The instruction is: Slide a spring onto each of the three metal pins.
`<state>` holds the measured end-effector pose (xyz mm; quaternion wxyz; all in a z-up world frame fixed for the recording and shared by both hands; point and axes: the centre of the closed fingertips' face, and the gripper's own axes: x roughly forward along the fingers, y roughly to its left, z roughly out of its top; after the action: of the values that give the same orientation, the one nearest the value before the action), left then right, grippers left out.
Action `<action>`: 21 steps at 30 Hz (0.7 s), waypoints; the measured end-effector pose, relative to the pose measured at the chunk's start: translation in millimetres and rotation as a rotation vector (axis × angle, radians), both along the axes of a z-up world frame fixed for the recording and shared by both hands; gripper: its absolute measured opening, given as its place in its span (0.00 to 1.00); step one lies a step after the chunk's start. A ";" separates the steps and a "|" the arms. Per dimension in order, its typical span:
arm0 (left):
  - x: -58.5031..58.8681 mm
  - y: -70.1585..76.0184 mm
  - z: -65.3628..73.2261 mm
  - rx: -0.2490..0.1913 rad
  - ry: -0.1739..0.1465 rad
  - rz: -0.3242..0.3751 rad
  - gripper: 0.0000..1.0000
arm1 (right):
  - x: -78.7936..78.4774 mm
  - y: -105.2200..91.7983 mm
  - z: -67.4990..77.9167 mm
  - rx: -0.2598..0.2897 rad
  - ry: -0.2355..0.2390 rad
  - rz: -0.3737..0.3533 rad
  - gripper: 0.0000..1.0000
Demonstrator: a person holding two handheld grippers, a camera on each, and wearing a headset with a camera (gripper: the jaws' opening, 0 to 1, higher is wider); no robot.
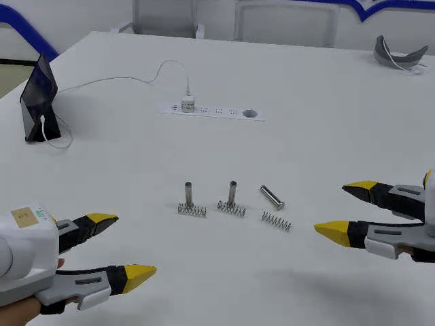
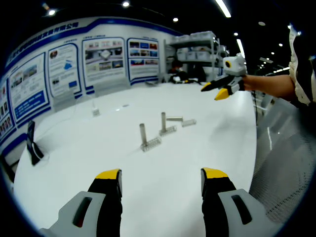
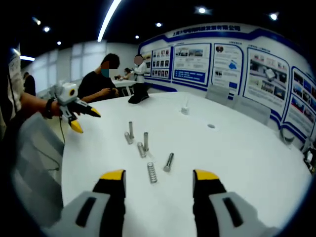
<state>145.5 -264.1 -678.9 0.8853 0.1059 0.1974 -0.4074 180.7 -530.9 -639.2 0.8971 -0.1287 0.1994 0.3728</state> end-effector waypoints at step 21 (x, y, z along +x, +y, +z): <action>-0.4 0.8 -4.4 -0.004 0.010 0.006 0.66 | 67.1 26.6 -19.3 -0.082 0.093 -0.039 0.36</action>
<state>145.1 -263.3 -683.3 0.8857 0.1018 0.2013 -0.4058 247.8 -504.3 -658.4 0.8879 -0.1440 0.2584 0.3522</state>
